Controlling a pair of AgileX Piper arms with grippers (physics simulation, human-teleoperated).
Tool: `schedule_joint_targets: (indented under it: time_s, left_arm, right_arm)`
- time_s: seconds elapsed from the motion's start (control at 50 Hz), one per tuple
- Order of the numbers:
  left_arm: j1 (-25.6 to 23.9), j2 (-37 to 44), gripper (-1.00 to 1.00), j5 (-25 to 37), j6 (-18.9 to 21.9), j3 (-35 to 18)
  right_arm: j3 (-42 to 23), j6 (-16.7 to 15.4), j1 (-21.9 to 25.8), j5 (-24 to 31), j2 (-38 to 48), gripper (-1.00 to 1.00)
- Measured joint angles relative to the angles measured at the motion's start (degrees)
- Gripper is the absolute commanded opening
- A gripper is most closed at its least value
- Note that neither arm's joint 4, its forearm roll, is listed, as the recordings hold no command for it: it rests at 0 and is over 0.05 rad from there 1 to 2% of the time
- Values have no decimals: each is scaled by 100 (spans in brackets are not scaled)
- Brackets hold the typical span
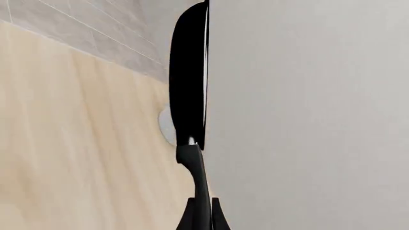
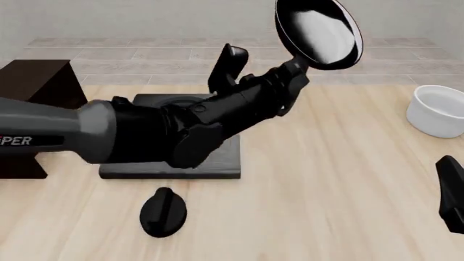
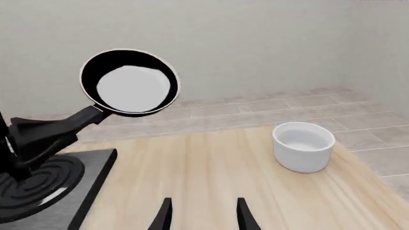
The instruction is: Put the frying pan on top of the cabinet.
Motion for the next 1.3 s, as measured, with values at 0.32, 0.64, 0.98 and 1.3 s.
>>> schedule_joint_targets:
  time_s: [0.32, 0.64, 0.98, 1.3]
  left_arm:
    - [1107, -1242, -100, 562, 246, 198]
    - [2365, -2203, -100, 747, 110, 620]
    - [3565, -3220, -100, 856, -90, 1220]
    - [4409, -3959, -100, 818, -463, 1903]
  right_arm:
    - [0, -25, 21, -15, -11, 100]
    - [0, -33, 25, -20, -14, 100]
    - [0, -38, 37, -28, -17, 100]
    - [0, -56, 54, -38, -20, 100]
